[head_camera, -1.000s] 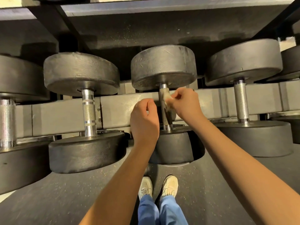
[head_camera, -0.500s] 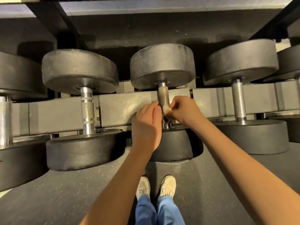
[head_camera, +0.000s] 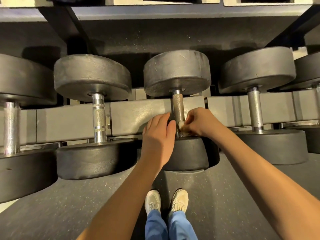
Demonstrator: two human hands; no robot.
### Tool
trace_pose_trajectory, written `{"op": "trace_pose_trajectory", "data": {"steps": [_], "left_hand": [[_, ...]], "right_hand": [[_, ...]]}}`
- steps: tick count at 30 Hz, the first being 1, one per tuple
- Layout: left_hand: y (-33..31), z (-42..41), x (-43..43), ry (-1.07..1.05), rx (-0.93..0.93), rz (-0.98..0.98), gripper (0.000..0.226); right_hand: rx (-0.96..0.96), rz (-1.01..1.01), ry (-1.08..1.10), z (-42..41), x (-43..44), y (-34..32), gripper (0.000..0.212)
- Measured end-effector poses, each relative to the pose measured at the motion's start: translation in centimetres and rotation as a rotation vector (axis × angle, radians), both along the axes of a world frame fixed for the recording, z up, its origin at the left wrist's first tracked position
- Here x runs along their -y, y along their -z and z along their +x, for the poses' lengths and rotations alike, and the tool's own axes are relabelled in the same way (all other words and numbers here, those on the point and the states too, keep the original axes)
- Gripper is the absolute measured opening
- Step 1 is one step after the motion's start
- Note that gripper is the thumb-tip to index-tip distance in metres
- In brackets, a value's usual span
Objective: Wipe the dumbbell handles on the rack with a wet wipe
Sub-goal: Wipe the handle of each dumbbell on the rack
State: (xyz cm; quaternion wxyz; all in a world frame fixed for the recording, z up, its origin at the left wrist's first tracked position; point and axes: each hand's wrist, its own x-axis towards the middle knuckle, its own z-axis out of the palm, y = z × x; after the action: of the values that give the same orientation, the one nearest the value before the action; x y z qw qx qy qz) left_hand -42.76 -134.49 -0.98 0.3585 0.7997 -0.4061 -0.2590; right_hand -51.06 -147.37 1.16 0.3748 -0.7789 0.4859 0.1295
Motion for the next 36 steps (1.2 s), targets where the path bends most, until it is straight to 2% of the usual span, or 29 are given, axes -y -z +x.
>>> {"op": "trace_pose_trajectory", "data": {"steps": [3, 9, 13, 16, 18, 20, 23, 27, 31, 34, 36], "left_hand": [[0.2, 2.0, -2.2, 0.137, 0.254, 0.057, 0.049], [-3.0, 7.4, -6.5, 0.313, 0.548, 0.200, 0.047], [-3.5, 11.7, -9.9, 0.168, 0.503, 0.184, 0.043], [-2.4, 14.5, -12.1, 0.087, 0.505, 0.281, 0.056], [-1.5, 14.9, -13.0, -0.030, 0.395, 0.233, 0.059], [-1.2, 14.6, -13.3, -0.117, 0.286, 0.127, 0.050], [-1.6, 14.3, -13.3, -0.167, 0.195, 0.091, 0.043], [-1.9, 14.2, -13.2, -0.237, 0.120, 0.060, 0.059], [-1.8, 14.4, -13.1, -0.210, 0.168, 0.096, 0.066], [-1.9, 14.3, -13.1, -0.210, 0.161, 0.083, 0.065], [-1.8, 14.3, -13.1, -0.223, 0.141, 0.071, 0.064]], "right_hand": [[0.103, -0.185, 0.037, 0.4, -0.7, -0.2, 0.009], [0.396, -0.170, 0.179, 2.7, -3.1, -1.4, 0.009], [0.468, -0.097, 0.092, 5.7, -5.6, -2.1, 0.009], [0.455, -0.047, 0.053, 7.7, -7.4, -1.5, 0.009], [0.455, -0.017, 0.048, 9.1, -8.7, -0.6, 0.010], [0.458, 0.001, 0.061, 10.7, -9.5, 0.1, 0.010], [0.472, 0.053, 0.171, 14.0, -10.0, 1.4, 0.009], [0.518, 0.011, 0.328, 19.0, -10.4, 3.2, 0.008], [0.640, -0.010, 0.549, 21.1, -10.5, 3.4, 0.014], [0.559, 0.029, 0.397, 19.4, -10.9, 3.3, 0.019], [0.472, 0.130, 0.233, 17.7, -11.4, 2.8, 0.013]]}}
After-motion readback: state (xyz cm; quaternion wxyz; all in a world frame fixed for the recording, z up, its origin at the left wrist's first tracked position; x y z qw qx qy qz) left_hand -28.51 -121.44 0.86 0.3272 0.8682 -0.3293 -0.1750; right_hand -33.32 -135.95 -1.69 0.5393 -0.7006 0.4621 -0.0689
